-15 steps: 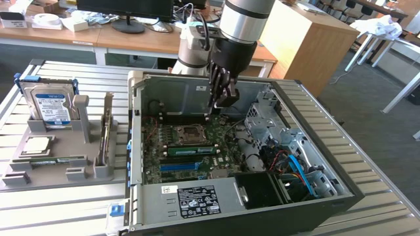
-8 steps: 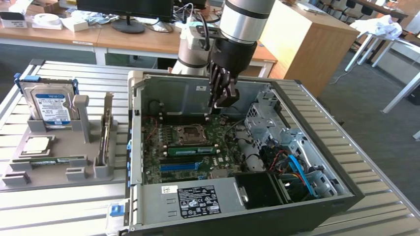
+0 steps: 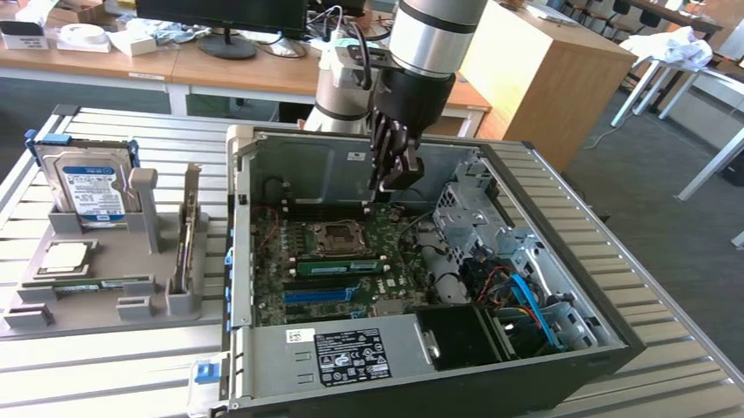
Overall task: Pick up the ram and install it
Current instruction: 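Insert the ram into the slot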
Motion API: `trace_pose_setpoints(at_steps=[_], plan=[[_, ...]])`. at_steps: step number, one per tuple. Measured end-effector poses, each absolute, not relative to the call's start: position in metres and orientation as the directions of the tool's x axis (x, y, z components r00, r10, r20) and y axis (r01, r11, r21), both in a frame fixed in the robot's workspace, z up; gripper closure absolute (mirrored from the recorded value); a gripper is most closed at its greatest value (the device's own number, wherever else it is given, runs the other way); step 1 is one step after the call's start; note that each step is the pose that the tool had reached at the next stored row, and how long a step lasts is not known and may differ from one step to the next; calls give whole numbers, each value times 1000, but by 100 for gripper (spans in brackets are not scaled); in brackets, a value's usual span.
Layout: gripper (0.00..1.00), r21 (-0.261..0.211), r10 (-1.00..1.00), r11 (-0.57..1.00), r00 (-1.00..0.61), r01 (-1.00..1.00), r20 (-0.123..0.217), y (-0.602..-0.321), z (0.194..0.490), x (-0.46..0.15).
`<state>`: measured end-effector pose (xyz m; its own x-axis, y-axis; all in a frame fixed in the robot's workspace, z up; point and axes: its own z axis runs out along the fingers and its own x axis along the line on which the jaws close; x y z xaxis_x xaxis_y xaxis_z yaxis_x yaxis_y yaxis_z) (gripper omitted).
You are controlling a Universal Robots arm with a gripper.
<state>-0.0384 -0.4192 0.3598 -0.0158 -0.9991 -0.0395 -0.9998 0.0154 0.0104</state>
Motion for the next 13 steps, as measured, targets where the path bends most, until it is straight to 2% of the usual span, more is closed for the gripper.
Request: trace_pose_setpoints(at_steps=[1,3,4,6,13], plan=[[70,10,-999,15,-16,-1000,-40,-419,360,-38],[83,10,-999,15,-16,-1000,-40,-419,360,-38],[83,10,-999,15,-16,-1000,-40,-419,360,-38],[90,10,-999,15,-16,-1000,-39,-419,360,-38],[90,10,-999,15,-16,-1000,-40,-419,360,-38]])
